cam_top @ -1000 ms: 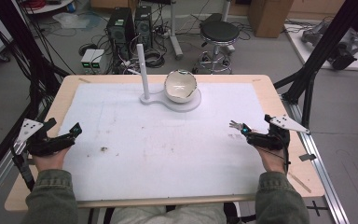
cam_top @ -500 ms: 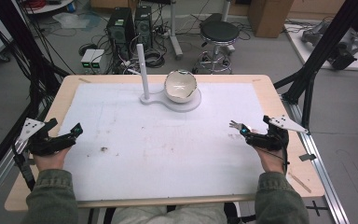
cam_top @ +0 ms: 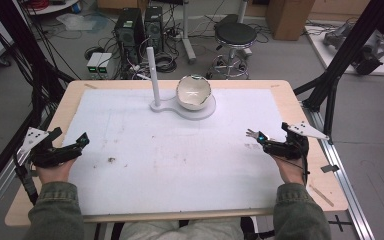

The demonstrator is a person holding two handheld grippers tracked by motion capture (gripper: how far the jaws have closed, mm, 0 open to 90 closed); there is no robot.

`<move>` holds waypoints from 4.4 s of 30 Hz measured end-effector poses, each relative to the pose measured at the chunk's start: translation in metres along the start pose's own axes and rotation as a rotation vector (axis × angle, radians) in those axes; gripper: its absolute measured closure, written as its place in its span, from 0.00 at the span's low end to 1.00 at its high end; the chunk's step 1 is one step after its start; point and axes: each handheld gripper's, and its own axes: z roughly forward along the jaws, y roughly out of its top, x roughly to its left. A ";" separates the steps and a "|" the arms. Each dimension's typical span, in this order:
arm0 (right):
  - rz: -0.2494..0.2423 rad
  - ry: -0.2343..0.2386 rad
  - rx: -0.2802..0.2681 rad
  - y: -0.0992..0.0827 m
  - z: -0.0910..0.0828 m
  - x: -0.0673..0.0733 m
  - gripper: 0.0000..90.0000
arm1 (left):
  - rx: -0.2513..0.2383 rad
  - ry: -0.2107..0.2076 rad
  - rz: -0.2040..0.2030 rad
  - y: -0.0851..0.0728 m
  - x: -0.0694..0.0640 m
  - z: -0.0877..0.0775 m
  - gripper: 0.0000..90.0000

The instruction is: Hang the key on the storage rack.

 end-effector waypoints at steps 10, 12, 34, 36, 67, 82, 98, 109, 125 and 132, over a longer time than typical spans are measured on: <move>0.002 0.024 0.046 0.012 0.011 -0.002 0.03 | 0.003 -0.002 0.003 -0.001 -0.001 -0.001 0.03; -0.007 0.025 0.054 0.013 0.013 -0.002 0.03 | 0.007 -0.002 0.000 -0.002 -0.001 -0.001 0.03; -0.101 0.064 0.240 0.034 0.055 -0.007 0.03 | 0.022 0.006 0.008 -0.004 -0.001 0.000 0.03; -0.105 0.066 0.244 0.034 0.057 -0.008 0.03 | 0.022 0.006 0.008 -0.004 -0.001 0.001 0.03; -0.218 0.154 0.549 0.046 0.116 -0.027 0.03 | 0.040 -0.012 0.000 -0.005 0.000 0.003 0.03; -0.257 0.233 0.691 0.028 0.132 -0.038 0.07 | 0.036 -0.023 0.000 -0.005 0.000 0.004 0.03; -0.332 0.281 0.762 0.022 0.135 -0.035 0.34 | 0.026 -0.022 -0.005 -0.005 0.001 0.003 0.03; -0.242 0.205 0.868 0.027 0.145 -0.028 0.92 | 0.037 -0.027 -0.003 -0.005 0.000 0.004 0.03; -0.146 0.143 0.841 0.032 0.132 -0.035 0.98 | 0.018 -0.022 -0.022 -0.005 0.003 0.002 0.03; -0.116 0.143 0.773 0.039 0.118 -0.039 0.98 | 0.014 -0.021 -0.029 -0.005 0.003 0.002 0.03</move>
